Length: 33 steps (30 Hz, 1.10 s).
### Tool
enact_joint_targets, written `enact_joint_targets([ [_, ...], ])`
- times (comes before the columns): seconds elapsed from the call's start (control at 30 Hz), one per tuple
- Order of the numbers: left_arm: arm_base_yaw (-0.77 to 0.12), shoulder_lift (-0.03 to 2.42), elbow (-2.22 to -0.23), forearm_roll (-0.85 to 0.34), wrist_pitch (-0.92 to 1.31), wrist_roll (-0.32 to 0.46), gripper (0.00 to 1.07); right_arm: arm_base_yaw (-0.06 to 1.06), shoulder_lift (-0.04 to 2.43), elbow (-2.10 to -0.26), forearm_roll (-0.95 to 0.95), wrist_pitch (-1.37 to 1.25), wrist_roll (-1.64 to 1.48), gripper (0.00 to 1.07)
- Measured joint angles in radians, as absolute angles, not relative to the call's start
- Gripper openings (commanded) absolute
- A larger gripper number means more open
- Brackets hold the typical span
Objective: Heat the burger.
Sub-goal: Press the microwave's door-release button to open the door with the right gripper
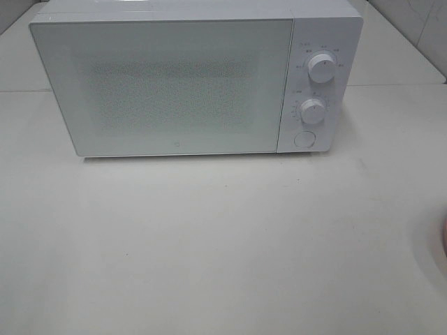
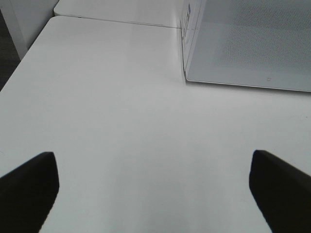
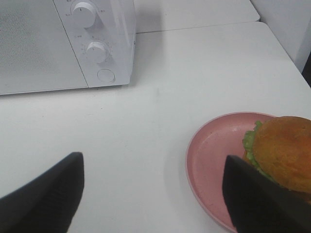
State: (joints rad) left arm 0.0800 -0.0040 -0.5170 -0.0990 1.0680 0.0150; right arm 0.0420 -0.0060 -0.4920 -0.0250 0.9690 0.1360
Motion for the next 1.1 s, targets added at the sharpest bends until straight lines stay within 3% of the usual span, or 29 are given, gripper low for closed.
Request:
enact_joint_targets([
  [1.1, 0.080, -0.004, -0.517, -0.099, 1.068, 0.015, 1.00, 0.042, 0.313, -0.509, -0.025, 0.535, 0.136, 0.76],
])
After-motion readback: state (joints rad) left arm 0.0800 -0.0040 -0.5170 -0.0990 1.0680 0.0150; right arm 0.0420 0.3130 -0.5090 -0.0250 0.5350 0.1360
